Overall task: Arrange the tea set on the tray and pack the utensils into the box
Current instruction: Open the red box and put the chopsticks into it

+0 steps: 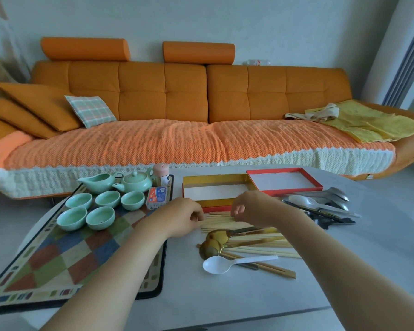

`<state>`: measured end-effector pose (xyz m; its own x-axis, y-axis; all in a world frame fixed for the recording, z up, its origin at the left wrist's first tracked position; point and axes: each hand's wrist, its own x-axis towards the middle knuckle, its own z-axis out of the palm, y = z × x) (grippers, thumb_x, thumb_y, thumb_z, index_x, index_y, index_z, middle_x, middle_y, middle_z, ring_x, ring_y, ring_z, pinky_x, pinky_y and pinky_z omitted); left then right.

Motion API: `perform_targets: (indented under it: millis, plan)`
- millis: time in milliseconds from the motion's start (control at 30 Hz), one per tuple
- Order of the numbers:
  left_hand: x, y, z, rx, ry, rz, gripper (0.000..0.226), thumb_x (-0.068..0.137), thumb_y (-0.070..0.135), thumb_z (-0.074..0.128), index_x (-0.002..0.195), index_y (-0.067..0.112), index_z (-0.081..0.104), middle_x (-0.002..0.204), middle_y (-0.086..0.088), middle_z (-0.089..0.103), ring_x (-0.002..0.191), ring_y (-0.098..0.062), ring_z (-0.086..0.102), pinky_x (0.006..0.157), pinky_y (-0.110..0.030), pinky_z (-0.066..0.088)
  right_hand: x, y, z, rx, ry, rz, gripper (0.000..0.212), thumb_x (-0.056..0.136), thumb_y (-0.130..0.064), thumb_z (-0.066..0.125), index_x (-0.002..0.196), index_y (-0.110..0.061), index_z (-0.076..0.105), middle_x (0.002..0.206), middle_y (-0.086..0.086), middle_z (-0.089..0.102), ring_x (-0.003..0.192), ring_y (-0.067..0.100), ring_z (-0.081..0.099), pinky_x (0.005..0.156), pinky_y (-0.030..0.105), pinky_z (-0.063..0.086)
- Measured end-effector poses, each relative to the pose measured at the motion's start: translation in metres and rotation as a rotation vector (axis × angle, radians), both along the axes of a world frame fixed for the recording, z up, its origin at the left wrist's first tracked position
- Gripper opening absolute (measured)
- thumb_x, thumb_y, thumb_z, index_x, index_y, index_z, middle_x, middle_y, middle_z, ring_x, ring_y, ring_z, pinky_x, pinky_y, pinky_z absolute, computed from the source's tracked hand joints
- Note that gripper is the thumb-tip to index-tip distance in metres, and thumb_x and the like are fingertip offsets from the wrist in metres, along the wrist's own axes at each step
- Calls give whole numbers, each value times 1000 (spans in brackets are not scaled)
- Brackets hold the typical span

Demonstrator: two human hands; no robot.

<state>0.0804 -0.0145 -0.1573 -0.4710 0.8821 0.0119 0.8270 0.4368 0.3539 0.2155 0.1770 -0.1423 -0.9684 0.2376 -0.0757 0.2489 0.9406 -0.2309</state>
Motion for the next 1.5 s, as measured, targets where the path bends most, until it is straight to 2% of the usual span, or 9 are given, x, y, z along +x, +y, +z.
perform_targets:
  millis: [200, 467, 733, 900, 1000, 1167, 1267, 1367, 1500]
  plan:
    - [-15, 16, 9, 381, 214, 114, 29, 96, 12, 56, 122, 22, 66, 117, 5, 61, 108, -13, 55, 82, -22, 39, -17, 33, 12, -39, 345, -150, 25, 100, -13, 52, 113, -21, 72, 105, -9, 62, 96, 12, 59, 83, 26, 49]
    - [-28, 37, -17, -21, 264, 78, 55, 101, 53, 35, 149, 26, 36, 153, 4, 41, 141, -18, 34, 119, -42, 15, -51, 54, -15, 65, 234, -267, 39, 97, 2, 47, 117, -22, 71, 111, 3, 66, 86, 18, 59, 73, 26, 48]
    - [-31, 50, -22, -93, 289, 36, 56, 96, 62, 34, 139, 31, 51, 145, 7, 51, 136, -15, 41, 118, -41, 7, -57, 47, -17, -1, 187, -206, 25, 101, -25, 51, 115, -30, 71, 112, -6, 69, 92, 13, 59, 103, 40, 42]
    - [-33, 53, -22, -58, 274, 36, 53, 95, 59, 42, 140, 32, 49, 142, 5, 52, 133, -19, 43, 116, -40, 14, -51, 42, -22, 99, 68, -106, 51, 98, -41, 27, 106, -17, 71, 93, 5, 72, 88, 20, 60, 93, 37, 29]
    - [-30, 53, -21, -82, 296, 19, 58, 96, 58, 40, 148, 32, 38, 156, 3, 32, 144, -24, 27, 119, -41, 11, -45, 41, -21, 174, -20, -45, 64, 93, -49, 15, 101, -21, 72, 86, -3, 70, 84, 12, 56, 105, 43, 24]
    - [-26, 54, -15, -132, 241, 31, 59, 99, 57, 37, 151, 29, 33, 154, 1, 40, 144, -22, 30, 123, -43, 2, -29, 33, -14, 100, 4, -63, 45, 98, -46, 35, 133, -31, 59, 142, -6, 55, 136, 16, 41, 121, 48, 2]
    - [-23, 50, -15, -11, 270, -5, 60, 97, 51, 47, 150, 26, 34, 152, 3, 41, 140, -20, 35, 119, -40, 16, -19, 31, -7, 110, 191, -41, 39, 94, -31, 54, 132, -29, 59, 141, -6, 52, 132, 16, 43, 115, 40, 23]
    - [-15, 48, -14, 157, 335, -40, 45, 96, 40, 56, 138, 26, 50, 134, 6, 51, 127, -18, 44, 108, -35, 27, -9, 28, 3, 65, 341, -24, 24, 91, -19, 59, 109, -28, 71, 103, -13, 61, 94, 8, 56, 95, 34, 49]
    - [1, 46, -11, 368, 417, -139, 10, 90, 18, 66, 99, 23, 67, 98, 7, 60, 98, -18, 55, 88, -35, 44, 1, 17, 8, 53, 162, -20, 19, 91, -20, 59, 98, -31, 73, 91, -17, 67, 87, 5, 63, 84, 31, 56]
